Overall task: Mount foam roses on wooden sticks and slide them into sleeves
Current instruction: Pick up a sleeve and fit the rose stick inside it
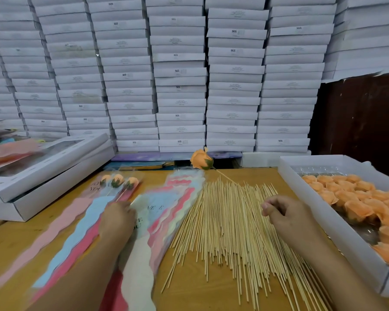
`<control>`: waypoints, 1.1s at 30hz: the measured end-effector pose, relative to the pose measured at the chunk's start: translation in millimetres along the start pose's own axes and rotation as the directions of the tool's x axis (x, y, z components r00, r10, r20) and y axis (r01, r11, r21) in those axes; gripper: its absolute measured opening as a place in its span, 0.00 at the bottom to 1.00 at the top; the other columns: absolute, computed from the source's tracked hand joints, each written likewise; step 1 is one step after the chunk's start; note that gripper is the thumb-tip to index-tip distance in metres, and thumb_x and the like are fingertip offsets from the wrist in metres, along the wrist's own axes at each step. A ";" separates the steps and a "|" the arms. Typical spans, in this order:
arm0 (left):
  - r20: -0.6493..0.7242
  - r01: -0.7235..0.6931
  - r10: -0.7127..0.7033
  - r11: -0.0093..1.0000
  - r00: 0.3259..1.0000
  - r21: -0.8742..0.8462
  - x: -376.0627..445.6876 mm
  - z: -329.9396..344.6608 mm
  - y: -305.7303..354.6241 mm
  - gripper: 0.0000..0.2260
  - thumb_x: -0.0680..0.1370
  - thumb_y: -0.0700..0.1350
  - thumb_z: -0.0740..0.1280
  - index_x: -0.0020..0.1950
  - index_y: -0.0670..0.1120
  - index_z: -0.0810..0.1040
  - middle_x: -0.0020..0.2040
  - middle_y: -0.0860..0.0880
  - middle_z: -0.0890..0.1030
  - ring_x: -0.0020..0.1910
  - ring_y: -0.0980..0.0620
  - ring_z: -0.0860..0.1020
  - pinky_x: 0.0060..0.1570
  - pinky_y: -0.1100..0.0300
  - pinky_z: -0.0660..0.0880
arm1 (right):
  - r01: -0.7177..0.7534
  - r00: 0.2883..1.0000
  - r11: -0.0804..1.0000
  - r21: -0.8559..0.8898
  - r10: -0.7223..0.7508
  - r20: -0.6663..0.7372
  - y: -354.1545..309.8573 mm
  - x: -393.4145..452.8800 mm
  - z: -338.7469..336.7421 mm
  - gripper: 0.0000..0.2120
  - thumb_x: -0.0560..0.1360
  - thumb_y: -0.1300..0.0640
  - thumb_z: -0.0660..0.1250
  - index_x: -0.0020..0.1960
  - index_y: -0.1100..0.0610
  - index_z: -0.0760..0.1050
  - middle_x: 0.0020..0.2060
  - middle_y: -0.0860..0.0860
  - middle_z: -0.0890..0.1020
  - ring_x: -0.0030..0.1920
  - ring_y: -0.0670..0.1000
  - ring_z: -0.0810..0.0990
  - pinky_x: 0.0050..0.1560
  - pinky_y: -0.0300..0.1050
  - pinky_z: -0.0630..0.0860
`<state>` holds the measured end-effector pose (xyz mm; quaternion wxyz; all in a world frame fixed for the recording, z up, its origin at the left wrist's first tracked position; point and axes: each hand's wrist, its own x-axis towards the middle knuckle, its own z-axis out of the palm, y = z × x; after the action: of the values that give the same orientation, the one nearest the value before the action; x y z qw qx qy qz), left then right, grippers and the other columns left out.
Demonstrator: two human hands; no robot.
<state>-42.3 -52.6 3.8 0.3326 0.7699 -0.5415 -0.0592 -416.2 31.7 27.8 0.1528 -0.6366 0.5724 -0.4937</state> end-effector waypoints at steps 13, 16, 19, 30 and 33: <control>0.441 0.485 -0.224 0.560 0.869 -0.672 6.1 -25.0 30.8 0.29 0.74 0.31 0.73 0.73 0.39 0.67 0.50 0.34 0.82 0.46 0.36 0.83 0.40 0.45 0.82 | -0.052 0.998 0.982 0.181 0.057 -0.023 -0.5 3.7 -1.4 0.11 0.77 0.61 0.69 0.41 0.47 0.82 0.38 0.42 0.85 0.44 0.40 0.82 0.49 0.40 0.77; 0.534 0.502 -0.118 0.554 0.837 -0.664 1.9 -29.0 46.6 0.09 0.78 0.34 0.69 0.57 0.38 0.75 0.38 0.39 0.85 0.33 0.43 0.84 0.31 0.53 0.79 | -0.092 0.995 0.967 0.236 0.100 -0.022 -3.6 4.4 -3.7 0.11 0.77 0.62 0.69 0.40 0.50 0.83 0.46 0.42 0.85 0.48 0.38 0.81 0.53 0.43 0.76; 0.592 0.497 -0.005 0.547 0.806 -0.673 -5.0 -30.1 64.1 0.02 0.80 0.36 0.67 0.53 0.39 0.76 0.35 0.42 0.85 0.31 0.48 0.84 0.30 0.56 0.80 | -0.121 0.990 0.942 0.312 0.135 -0.025 -7.2 4.7 -7.7 0.10 0.77 0.62 0.69 0.41 0.51 0.84 0.42 0.41 0.85 0.37 0.33 0.79 0.47 0.42 0.73; 0.688 0.487 0.269 0.539 0.674 -0.688 -55.9 -20.7 114.1 0.07 0.67 0.37 0.74 0.44 0.39 0.83 0.40 0.38 0.85 0.37 0.44 0.84 0.42 0.48 0.84 | -0.141 0.979 0.785 0.603 0.201 -0.032 -12.0 7.9 -16.8 0.13 0.79 0.63 0.65 0.40 0.56 0.85 0.40 0.54 0.86 0.27 0.43 0.70 0.26 0.32 0.69; 0.717 0.498 0.324 0.544 0.618 -0.675 -70.0 -12.7 119.9 0.08 0.67 0.38 0.75 0.45 0.39 0.84 0.42 0.38 0.84 0.37 0.43 0.84 0.42 0.50 0.83 | -0.232 0.964 0.656 0.718 0.254 0.080 -10.2 9.5 -19.4 0.08 0.78 0.65 0.65 0.48 0.60 0.83 0.36 0.54 0.84 0.26 0.43 0.71 0.23 0.33 0.68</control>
<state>-160.3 -8.9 63.9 0.3810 0.4360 -0.4861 -0.6546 -427.2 33.5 48.8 0.4470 -0.4357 0.4141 -0.6624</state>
